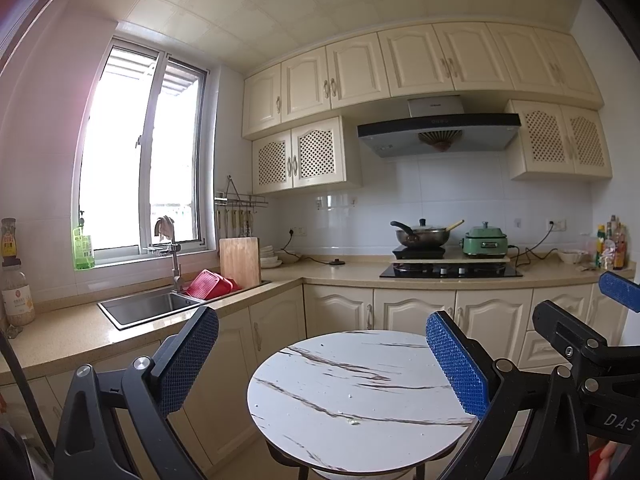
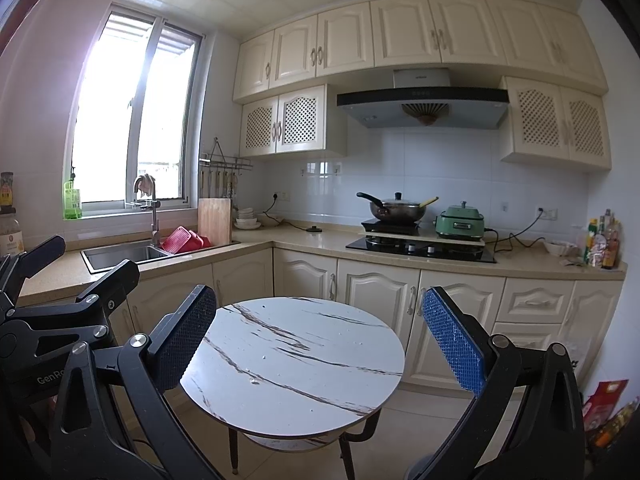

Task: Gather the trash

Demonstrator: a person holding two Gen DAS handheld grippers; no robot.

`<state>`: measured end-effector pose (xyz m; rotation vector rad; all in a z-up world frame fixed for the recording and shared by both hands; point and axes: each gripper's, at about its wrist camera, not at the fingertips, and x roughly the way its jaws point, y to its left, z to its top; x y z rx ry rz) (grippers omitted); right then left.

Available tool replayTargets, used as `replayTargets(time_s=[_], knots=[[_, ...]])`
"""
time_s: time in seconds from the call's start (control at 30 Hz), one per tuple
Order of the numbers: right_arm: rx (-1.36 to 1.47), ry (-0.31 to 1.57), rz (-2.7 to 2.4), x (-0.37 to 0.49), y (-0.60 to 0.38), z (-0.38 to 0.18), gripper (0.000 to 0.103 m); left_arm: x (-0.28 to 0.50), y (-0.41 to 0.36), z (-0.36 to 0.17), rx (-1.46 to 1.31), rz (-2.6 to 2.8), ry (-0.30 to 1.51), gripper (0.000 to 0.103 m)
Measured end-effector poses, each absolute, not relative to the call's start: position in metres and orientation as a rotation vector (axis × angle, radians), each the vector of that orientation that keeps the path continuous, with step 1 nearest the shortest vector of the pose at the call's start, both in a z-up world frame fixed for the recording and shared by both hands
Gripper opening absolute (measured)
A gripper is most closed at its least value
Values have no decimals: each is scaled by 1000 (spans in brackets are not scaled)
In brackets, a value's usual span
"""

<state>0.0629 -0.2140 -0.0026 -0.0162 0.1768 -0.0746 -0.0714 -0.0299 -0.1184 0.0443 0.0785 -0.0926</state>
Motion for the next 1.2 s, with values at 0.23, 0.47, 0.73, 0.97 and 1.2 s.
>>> replayTargets(time_s=[0.23, 0.47, 0.73, 0.97, 1.2], knots=[[-16, 176, -75, 63, -214, -3, 103, -71, -29, -116, 47, -90, 72, 102], [-14, 176, -73, 63, -214, -3, 103, -69, -29, -116, 48, -91, 70, 102], [-14, 175, -75, 63, -214, -3, 103, -68, -28, -116, 47, -91, 69, 102], [-15, 175, -77, 64, -214, -3, 103, -67, -28, -116, 49, -90, 68, 102], [-14, 175, -77, 63, -215, -3, 103, -70, -27, -118, 48, -90, 67, 102]])
